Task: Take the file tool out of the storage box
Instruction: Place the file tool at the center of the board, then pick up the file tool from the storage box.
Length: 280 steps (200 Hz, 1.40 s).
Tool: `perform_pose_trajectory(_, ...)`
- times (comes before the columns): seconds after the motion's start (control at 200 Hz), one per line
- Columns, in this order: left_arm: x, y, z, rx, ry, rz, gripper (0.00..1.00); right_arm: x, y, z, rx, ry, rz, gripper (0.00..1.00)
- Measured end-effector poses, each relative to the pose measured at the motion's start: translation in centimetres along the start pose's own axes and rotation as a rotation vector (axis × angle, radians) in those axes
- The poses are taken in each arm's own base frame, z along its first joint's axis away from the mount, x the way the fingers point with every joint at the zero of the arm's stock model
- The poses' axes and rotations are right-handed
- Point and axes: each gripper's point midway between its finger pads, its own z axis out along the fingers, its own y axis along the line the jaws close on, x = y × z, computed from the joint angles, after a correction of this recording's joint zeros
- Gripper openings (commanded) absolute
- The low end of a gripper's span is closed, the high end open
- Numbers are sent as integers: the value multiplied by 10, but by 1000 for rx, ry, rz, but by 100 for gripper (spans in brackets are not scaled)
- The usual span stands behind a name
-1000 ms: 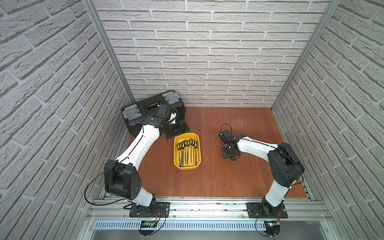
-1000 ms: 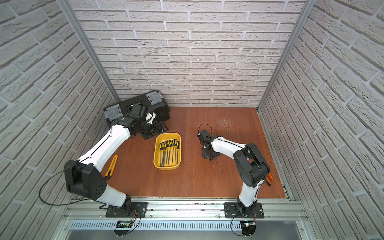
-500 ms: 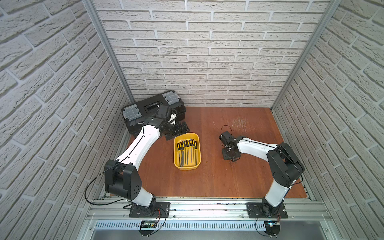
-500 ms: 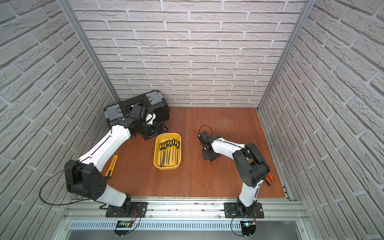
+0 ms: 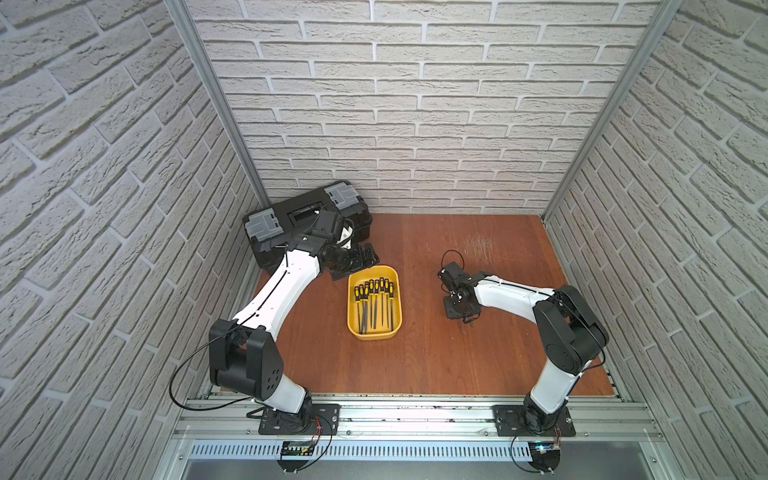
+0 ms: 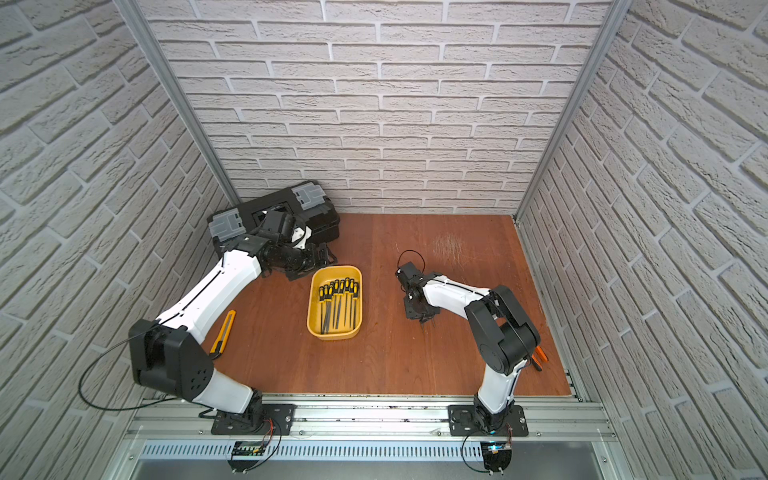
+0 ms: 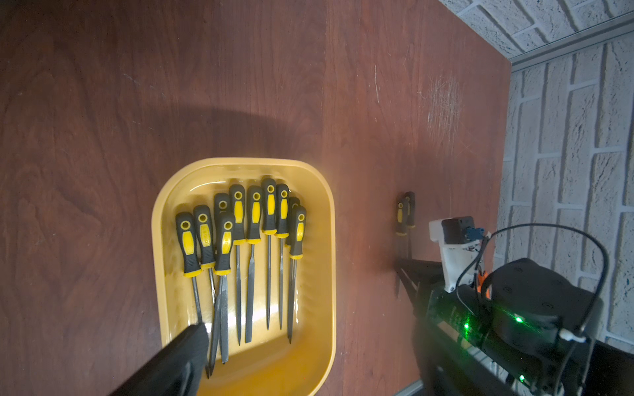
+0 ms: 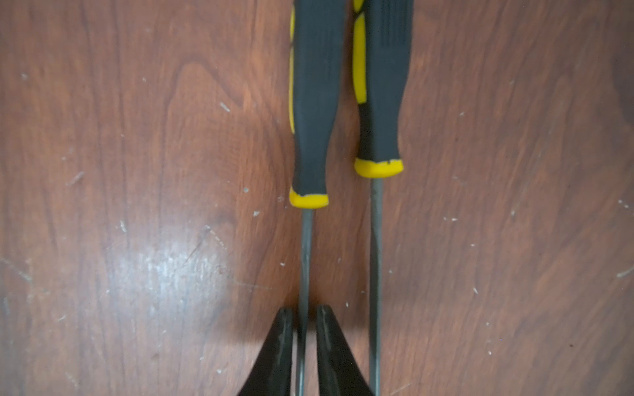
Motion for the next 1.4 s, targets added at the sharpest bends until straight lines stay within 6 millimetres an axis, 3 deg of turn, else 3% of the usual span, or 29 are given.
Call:
perform_pose_trajectory(0.34, 2, -1, 0, -5, 5, 7, 99, 1, -3, -8, 0, -6, -6, 23)
perform_pose_trajectory(0.51, 5, -11, 2, -33, 21, 50, 97, -6, -10, -48, -29, -85, -17, 28)
perform_pose_trajectory(0.665, 10, -21, 18, -82, 65, 109, 94, -9, -13, -81, -77, -153, -37, 32)
perform_pose_trajectory(0.985, 28, -7, 58, -237, 176, 176, 78, -4, -3, -121, -212, -218, -78, 33)
perform_pose_trajectory(1.4, 26, 22, 88, -409, 219, 215, 62, 4, 9, -120, -294, -197, -97, 34)
